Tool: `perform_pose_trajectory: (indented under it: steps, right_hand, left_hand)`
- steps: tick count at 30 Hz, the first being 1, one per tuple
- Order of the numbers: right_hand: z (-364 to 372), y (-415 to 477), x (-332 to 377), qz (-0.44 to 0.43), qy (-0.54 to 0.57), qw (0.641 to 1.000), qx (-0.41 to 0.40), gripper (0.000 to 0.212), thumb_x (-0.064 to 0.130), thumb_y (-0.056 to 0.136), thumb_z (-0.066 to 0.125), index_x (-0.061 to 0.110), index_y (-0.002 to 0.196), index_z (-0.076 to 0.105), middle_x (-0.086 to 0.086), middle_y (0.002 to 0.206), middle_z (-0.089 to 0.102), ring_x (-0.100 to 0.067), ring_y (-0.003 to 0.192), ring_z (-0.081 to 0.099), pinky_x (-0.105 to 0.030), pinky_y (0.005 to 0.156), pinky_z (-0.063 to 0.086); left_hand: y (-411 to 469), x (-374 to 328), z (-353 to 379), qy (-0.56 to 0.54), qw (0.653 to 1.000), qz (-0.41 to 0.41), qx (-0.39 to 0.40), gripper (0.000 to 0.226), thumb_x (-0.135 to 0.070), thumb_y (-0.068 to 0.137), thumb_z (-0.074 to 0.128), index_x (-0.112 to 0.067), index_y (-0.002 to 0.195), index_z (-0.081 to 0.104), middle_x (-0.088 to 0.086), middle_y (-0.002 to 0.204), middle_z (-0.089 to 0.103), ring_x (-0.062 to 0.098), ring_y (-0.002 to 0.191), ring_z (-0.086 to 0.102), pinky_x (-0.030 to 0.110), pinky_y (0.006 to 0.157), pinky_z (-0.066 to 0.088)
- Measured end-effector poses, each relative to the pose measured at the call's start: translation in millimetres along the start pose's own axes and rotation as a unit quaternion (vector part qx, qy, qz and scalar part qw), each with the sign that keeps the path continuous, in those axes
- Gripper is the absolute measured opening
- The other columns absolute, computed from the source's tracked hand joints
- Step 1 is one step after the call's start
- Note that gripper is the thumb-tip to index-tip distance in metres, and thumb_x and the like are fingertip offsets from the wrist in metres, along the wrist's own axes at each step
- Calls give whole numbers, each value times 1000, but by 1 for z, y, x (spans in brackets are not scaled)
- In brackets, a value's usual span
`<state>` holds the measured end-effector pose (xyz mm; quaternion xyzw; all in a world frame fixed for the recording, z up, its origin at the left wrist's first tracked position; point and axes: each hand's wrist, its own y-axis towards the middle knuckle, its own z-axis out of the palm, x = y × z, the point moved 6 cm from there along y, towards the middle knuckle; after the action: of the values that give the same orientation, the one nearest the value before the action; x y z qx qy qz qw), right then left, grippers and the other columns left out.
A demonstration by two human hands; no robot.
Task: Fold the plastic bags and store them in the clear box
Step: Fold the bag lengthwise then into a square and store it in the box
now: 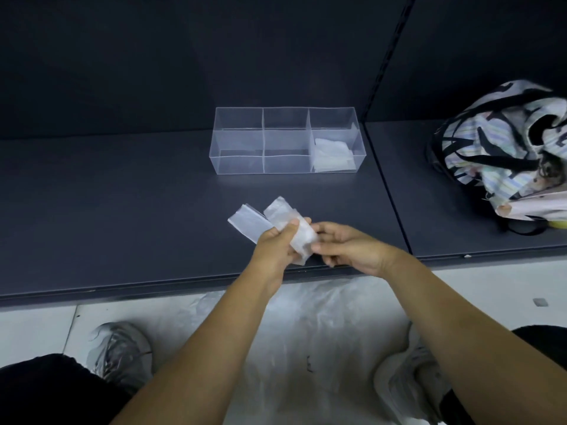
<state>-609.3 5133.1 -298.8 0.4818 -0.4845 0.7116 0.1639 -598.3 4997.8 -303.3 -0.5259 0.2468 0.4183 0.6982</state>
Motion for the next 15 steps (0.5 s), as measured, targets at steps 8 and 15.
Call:
perform_pose_trajectory:
  steps: [8,15]
  right_hand:
    - [-9,30,-19,38,-125,979,-157,10,6,83,69,14,87,65,-4,73,70,-7,44,50,-19,40,37]
    - [-10,34,-20,43,-81,973,-213,11,10,80,75,11,81,64,0,60,66,-7,37,47,-16,37,34]
  left_hand:
    - [39,2,-54,-18,994,-54,-90,17,-18,99,51,-11,102,66,8,101,73,18,92,71,24,66,56]
    - [61,-12,-74,38,983,-46,-175,13,-24,94,61,-11,98,62,7,92,63,18,78,66,21,51,55]
